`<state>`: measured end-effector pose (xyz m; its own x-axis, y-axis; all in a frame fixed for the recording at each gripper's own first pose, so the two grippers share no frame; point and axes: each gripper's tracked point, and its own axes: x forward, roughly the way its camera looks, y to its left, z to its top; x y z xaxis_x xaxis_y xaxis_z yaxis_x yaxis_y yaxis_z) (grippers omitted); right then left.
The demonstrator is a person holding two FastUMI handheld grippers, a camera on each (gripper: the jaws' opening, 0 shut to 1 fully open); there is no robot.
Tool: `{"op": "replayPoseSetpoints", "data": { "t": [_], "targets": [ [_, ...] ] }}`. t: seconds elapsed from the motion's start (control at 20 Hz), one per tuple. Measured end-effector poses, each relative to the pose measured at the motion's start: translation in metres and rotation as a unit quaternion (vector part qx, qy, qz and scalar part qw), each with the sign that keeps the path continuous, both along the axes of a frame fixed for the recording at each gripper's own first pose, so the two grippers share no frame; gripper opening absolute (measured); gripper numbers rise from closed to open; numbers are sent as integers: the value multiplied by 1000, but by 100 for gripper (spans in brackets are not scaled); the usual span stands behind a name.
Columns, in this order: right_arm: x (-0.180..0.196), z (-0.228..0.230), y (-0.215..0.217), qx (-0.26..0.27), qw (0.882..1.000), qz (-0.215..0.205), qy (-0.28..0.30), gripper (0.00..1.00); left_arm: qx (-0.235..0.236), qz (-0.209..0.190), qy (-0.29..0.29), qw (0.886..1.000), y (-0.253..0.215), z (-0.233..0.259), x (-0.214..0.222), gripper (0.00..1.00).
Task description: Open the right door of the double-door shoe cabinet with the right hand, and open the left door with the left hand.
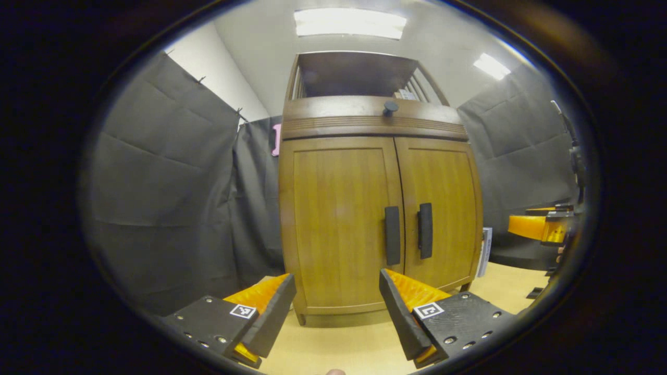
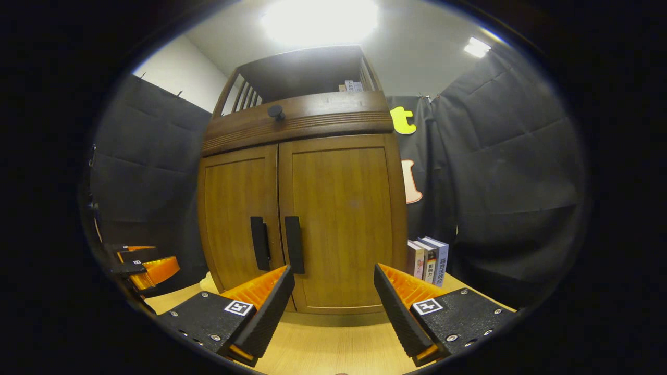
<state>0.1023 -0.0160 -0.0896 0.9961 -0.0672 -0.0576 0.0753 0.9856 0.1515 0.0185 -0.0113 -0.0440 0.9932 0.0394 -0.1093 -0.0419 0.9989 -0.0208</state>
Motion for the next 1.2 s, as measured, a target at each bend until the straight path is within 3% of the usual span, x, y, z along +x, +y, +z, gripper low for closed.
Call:
{"op": "replayPoseSetpoints", "data": {
  "t": [0.15, 0.35, 0.7, 1.05, 1.1, 1.2],
  "targets": [
    [31, -18, 2, -1, 1000, 8, 24, 95, -13, -3, -5, 1000, -1, 1, 3, 96],
    [71, -25, 18, 21, 999, 29, 34, 95, -30, -39, -8, 999, -9, 3, 8, 96],
    [121, -9, 41, 74, 996, 53, 11, 93, -5, -40, 10, 999, -8, -7, 10, 96],
    [160, -18, 54, 21, 999, 43, 23, 95, -14, -28, 32, 999, -7, -11, 8, 95],
    [159, -23, 53, 15, 999, 40, 28, 90, -15, -28, 36, 999, -6, -11, 7, 96],
    [161, -28, 52, 7, 999, 35, 36, 95, -14, -24, 40, 999, -5, -11, 6, 93]
  ]
}}
